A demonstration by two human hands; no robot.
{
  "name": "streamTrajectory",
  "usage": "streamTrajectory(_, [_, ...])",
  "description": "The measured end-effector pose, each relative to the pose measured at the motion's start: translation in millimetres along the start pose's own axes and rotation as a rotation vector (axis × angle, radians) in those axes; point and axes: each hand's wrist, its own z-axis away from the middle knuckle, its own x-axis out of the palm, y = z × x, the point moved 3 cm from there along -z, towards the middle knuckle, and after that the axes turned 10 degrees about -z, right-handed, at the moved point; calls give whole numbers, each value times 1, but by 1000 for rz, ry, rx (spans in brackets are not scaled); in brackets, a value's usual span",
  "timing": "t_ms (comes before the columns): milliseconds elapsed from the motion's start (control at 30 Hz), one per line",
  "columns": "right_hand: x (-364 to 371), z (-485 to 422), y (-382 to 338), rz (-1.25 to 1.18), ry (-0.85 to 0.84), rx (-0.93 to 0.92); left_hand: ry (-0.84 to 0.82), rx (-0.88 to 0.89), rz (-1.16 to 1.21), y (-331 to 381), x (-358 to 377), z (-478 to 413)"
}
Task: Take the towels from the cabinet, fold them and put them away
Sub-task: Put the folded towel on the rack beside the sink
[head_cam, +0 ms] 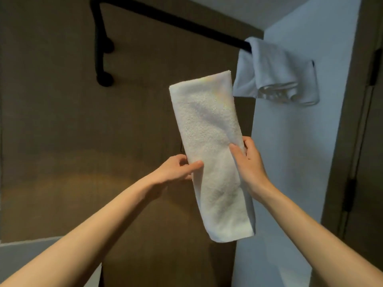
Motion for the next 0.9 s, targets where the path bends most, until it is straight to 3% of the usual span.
streamTrajectory(200, [-20,-58,-32,-33,110,-79,104,91,-110,65,-10,-38])
streamTrajectory(633, [1,-188,-114,51,320,-214,248,364,94,167,-85,-122])
streamTrajectory(900, [12,-237,-129,-12,389,-234,469,386,92,200,-113,-166])
